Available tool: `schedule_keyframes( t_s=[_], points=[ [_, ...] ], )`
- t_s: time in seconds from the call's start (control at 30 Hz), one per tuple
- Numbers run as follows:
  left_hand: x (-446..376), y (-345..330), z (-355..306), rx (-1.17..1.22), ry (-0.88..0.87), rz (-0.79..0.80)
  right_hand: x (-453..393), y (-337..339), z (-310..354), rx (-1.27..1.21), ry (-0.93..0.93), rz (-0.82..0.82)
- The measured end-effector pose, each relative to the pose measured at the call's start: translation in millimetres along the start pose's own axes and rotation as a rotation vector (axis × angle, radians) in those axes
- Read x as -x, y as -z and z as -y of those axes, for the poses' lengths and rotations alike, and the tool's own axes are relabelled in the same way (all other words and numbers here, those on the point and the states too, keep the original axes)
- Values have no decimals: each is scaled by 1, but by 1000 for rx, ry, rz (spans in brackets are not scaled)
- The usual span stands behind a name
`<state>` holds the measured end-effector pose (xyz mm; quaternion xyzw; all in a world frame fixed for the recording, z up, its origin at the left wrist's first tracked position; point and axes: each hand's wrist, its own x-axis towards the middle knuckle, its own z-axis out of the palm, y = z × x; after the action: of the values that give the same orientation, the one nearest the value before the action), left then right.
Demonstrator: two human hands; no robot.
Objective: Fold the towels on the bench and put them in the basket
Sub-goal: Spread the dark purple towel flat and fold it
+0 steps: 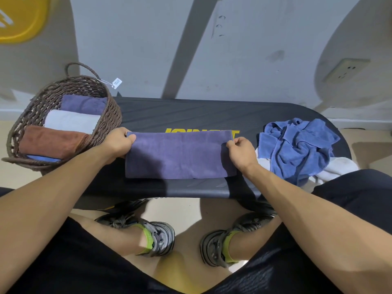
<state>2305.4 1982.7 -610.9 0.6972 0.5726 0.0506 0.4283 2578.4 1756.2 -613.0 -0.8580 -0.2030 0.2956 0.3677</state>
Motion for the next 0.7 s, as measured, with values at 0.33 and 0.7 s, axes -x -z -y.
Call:
schedule_keyframes(
  t_s=[0.33, 0.7],
  points=[
    [-1, -13, 12, 42, -56, -143, -1, -6, -6, 86, 53, -18],
    [-2, -17, 18, 130, 34, -238, 0, -6, -3, 125, 11, -8]
  ],
)
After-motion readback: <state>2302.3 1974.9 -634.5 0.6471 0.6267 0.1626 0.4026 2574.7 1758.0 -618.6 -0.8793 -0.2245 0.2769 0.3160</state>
